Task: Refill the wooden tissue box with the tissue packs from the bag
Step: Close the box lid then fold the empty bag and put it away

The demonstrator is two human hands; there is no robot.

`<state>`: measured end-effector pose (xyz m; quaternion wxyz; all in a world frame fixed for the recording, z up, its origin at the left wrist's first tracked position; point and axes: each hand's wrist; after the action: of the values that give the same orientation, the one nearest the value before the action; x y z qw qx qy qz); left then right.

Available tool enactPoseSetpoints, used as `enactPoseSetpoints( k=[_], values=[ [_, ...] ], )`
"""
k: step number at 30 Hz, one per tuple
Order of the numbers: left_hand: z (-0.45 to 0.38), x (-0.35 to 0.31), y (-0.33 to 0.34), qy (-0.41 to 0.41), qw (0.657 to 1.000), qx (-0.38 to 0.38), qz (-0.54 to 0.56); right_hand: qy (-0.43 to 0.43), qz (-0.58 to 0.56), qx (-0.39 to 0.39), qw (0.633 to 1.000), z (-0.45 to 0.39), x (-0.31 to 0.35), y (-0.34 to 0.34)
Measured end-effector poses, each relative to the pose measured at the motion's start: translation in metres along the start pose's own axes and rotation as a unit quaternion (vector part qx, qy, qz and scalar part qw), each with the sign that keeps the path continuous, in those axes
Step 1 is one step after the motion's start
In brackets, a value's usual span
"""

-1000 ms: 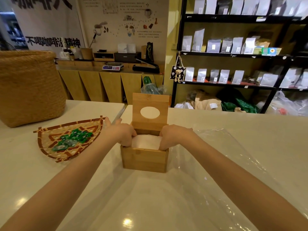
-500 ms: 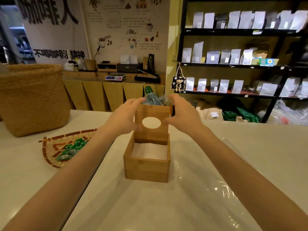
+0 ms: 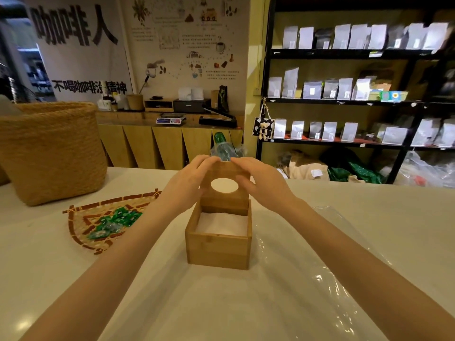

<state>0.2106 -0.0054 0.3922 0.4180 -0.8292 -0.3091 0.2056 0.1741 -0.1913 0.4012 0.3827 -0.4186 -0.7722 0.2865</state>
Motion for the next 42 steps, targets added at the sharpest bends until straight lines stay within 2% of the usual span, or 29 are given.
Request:
enactPoseSetpoints(
  k=[4,6,12,15,22,27,30,32,37,39,40,42],
  values=[
    [0.025,-0.016,-0.008,-0.025,0.995,-0.041,0.091,-0.047,-0.050,-0.039,0.997,0.027,0.005,-0.002],
    [0.043,-0.027,-0.013,-0.051,0.991,-0.029,0.122,-0.059,-0.052,-0.039,0.996,0.043,0.011,-0.002],
    [0.085,-0.025,-0.002,-0.040,0.991,0.063,0.113,-0.134,0.135,-0.012,0.982,0.091,0.016,0.017],
    [0.095,-0.020,0.009,-0.048,0.990,0.077,0.105,-0.126,0.164,-0.009,0.978,0.102,0.012,0.029],
    [0.104,-0.020,0.024,-0.054,0.990,0.033,0.127,-0.106,0.160,-0.010,0.981,0.108,0.009,0.037],
    [0.104,-0.025,0.023,-0.061,0.987,0.014,0.148,-0.076,0.138,0.011,0.987,0.110,0.013,0.036],
    [0.104,-0.033,0.019,-0.055,0.994,0.026,0.089,-0.056,0.109,0.055,0.991,0.112,0.016,0.029],
    [0.101,-0.049,0.014,-0.034,0.999,0.009,0.039,-0.014,0.071,0.082,0.994,0.116,0.011,0.016],
    [0.084,-0.128,0.018,0.090,0.993,-0.059,0.047,0.153,0.026,0.036,0.987,0.139,-0.038,-0.025],
    [0.081,-0.162,0.032,0.080,0.993,0.028,0.080,0.239,0.040,0.037,0.970,0.154,-0.066,-0.041],
    [0.081,-0.173,0.041,0.044,0.989,0.109,0.091,0.274,0.059,0.044,0.959,0.163,-0.080,-0.047],
    [0.082,-0.185,0.065,-0.026,0.960,0.274,0.057,0.314,0.099,0.066,0.942,0.183,-0.105,-0.057]
  ],
)
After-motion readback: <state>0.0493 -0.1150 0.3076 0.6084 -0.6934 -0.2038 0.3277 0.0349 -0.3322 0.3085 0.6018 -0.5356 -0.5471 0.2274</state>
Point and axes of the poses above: each hand's wrist, its own z-axis away from the middle knuckle, its own y-axis out of the palm, x = y × z, and after that the axes turned 7 degrees about y, right-handed
